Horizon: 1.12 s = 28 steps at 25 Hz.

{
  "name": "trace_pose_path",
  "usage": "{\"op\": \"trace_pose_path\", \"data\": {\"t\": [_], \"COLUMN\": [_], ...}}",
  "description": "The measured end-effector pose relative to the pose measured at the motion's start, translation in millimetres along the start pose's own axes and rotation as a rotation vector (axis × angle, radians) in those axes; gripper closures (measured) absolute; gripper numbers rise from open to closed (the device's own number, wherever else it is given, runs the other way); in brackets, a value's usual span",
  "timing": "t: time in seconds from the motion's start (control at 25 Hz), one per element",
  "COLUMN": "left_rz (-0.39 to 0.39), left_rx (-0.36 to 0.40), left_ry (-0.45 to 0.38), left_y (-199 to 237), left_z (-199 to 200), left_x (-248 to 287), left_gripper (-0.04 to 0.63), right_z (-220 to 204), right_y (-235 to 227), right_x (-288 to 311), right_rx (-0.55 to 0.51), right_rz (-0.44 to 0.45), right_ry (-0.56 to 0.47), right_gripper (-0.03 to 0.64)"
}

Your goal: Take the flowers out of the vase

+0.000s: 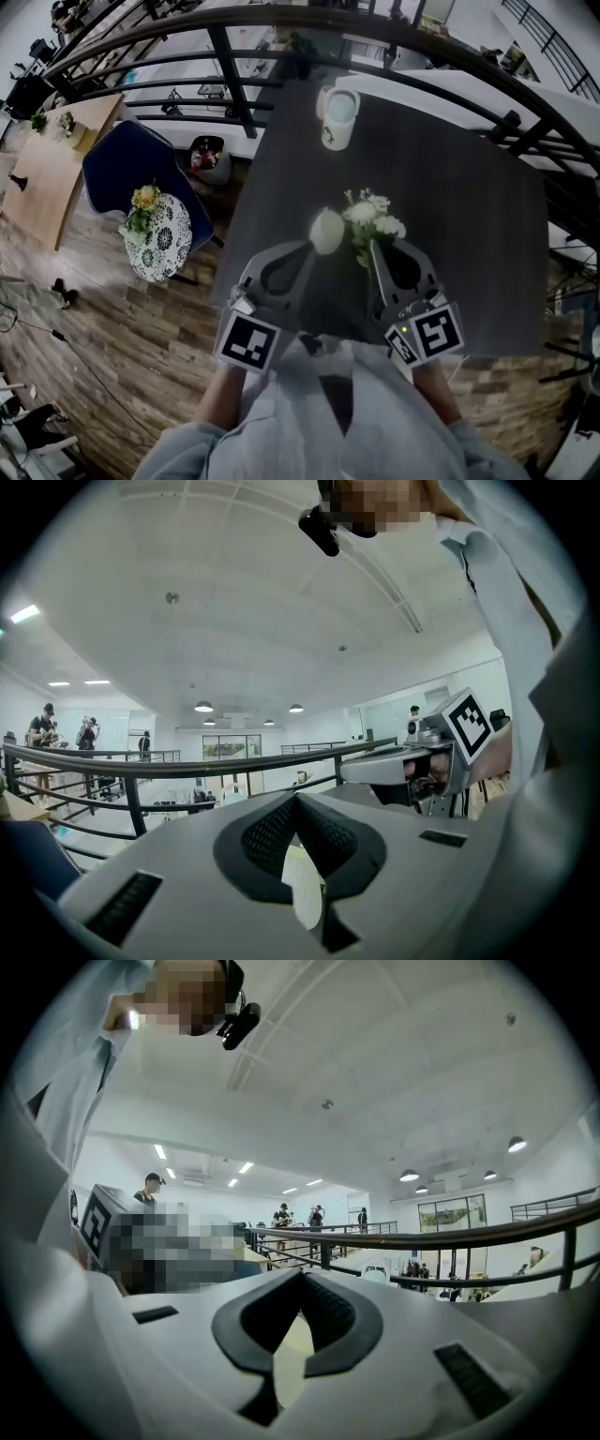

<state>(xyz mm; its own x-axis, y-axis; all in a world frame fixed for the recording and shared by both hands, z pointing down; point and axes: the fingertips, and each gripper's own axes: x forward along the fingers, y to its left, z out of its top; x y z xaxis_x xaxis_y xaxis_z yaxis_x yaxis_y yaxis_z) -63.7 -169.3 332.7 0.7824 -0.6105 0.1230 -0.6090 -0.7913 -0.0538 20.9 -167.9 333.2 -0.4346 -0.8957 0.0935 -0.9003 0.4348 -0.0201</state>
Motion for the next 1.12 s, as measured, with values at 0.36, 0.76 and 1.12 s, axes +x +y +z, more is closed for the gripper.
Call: {"op": "trace_pose_path", "data": {"t": [0.36, 0.76, 1.12], "left_rz": [-0.004, -0.008, -0.012], "left_rx": [0.016, 0.026, 0.030], "left_ry": [-0.004, -0.004, 0.003], "left_y": [-4.9, -7.6, -10.7], "left_z": [0.6, 1.2, 1.2], "left_x": [0.7, 1.2, -0.3], "left_gripper": [0.604, 0.604, 0.604], "right_z": [-3.6, -4.2, -4.6], "right_y": [0.7, 0.9, 1.5], "right_x": [0.6, 0.5, -0.3], "right_rx": [0.015, 0.011, 0.010], "right_rz": [0.005, 0.006, 0.007], "right_ry": [0.008, 0.014, 0.021], "right_gripper": [0.617, 0.617, 0.617]}}
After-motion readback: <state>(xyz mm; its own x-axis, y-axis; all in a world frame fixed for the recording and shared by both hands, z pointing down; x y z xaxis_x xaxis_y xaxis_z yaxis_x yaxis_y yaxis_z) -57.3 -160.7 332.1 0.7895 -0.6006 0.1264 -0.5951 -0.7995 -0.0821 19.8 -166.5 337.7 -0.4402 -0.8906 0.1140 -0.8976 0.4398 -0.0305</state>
